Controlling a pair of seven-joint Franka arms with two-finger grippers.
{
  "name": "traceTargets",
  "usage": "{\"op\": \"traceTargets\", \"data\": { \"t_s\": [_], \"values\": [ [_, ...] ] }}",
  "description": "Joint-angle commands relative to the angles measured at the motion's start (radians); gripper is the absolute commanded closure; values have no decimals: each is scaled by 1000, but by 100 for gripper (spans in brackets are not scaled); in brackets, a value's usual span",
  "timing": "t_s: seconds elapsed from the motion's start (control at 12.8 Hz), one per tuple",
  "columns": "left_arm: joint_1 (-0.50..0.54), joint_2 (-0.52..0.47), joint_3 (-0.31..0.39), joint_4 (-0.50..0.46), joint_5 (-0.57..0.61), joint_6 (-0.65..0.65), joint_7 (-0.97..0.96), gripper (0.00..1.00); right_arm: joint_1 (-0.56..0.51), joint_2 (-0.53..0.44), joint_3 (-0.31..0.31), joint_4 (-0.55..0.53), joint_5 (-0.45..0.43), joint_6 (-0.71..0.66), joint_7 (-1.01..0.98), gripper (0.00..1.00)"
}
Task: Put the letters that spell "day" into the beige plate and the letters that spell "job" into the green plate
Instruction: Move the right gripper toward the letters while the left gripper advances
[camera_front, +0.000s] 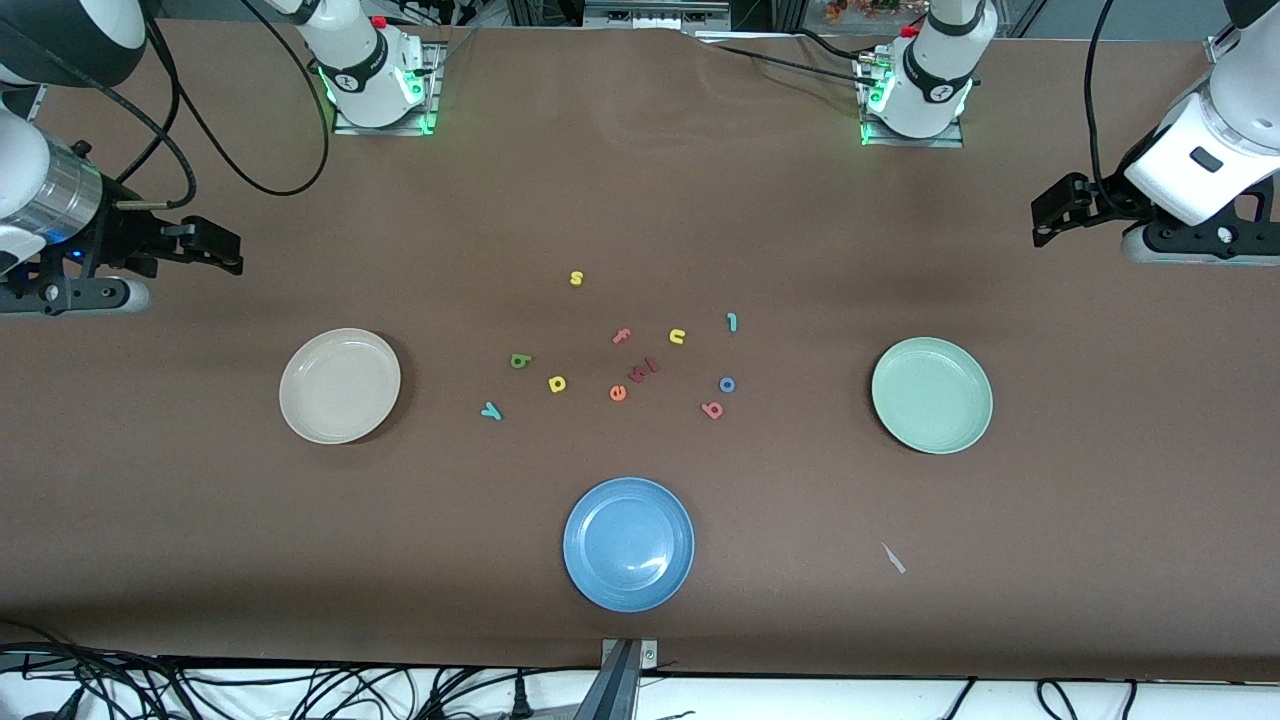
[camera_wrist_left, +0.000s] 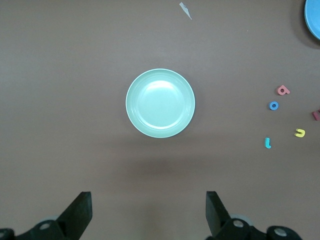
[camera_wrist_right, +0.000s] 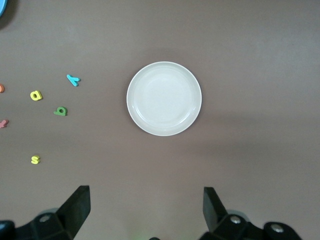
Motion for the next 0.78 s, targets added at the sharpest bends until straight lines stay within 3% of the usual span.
{"op": "traceTargets", "data": {
  "t_s": [0.0,0.7],
  "values": [
    [-19,12,0,29,12,-25,8,0,7,30,1,18,0,35,17,0],
    [-21,13,0,29,12,-25,6,0,97,116,1,18,19,94,60,0]
  ]
}}
